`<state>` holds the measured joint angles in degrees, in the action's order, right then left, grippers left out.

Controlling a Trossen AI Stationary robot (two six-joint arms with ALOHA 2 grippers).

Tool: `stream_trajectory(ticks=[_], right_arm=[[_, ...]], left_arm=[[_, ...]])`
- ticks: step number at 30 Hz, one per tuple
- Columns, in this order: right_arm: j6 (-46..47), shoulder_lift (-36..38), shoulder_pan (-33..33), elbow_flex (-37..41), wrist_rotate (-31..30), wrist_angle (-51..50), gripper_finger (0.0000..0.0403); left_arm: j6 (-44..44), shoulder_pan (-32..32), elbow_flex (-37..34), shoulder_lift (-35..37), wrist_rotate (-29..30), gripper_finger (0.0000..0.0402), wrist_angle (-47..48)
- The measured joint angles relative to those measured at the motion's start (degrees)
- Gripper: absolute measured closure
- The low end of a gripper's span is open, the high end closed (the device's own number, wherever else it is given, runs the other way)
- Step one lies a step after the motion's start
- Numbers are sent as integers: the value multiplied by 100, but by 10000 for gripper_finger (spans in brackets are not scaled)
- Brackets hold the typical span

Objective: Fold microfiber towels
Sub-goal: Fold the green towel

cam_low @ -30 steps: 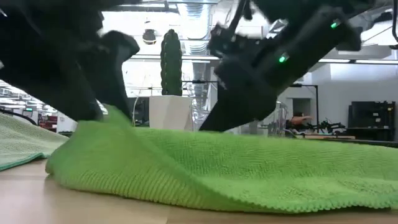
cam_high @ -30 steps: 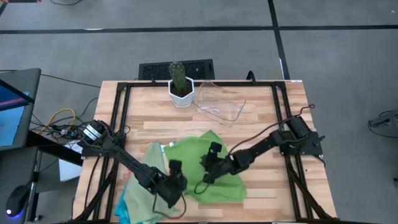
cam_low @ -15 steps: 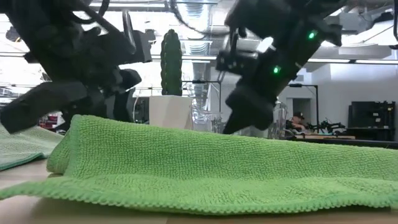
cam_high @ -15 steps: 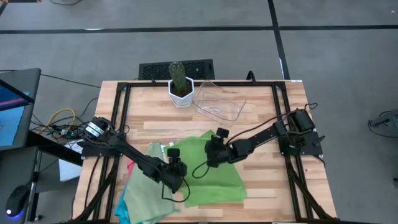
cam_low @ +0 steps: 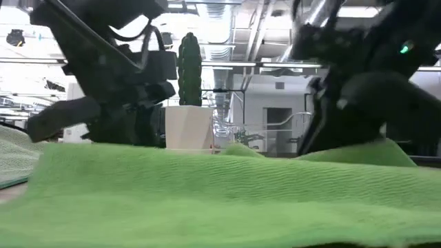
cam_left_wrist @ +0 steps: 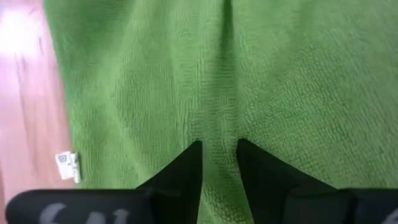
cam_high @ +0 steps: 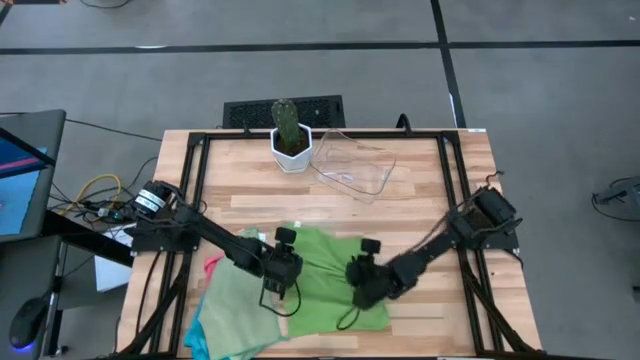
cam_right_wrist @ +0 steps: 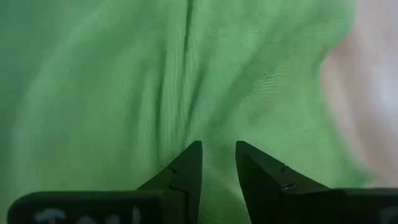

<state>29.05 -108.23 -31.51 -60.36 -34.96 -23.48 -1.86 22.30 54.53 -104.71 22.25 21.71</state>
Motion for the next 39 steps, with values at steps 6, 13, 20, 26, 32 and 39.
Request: stream_trajectory(ticks=[6, 13, 20, 26, 32, 39], right_arm=[[605, 474, 152, -1, -1133, -1361, 281], [691, 1168, 500, 1173, -1165, -569, 281], [149, 1906, 663, 2889, -873, 2779, 281], [340, 1645, 1182, 3500, -324, 3591, 281], [350, 1351, 1556, 3498, -346, 3585, 281], [144, 1541, 2282, 3449, -931, 3342, 281]], left_arm=[[294, -309, -7, 31, -107, 313, -47], [440, -437, -59, 472, -127, 313, 18], [457, -436, -41, 1164, -144, 313, -126], [615, -714, -66, 1266, -414, 313, -342], [615, -1102, -498, 1268, -652, 313, -1146], [583, -1322, -615, 1270, -651, 313, -1349]])
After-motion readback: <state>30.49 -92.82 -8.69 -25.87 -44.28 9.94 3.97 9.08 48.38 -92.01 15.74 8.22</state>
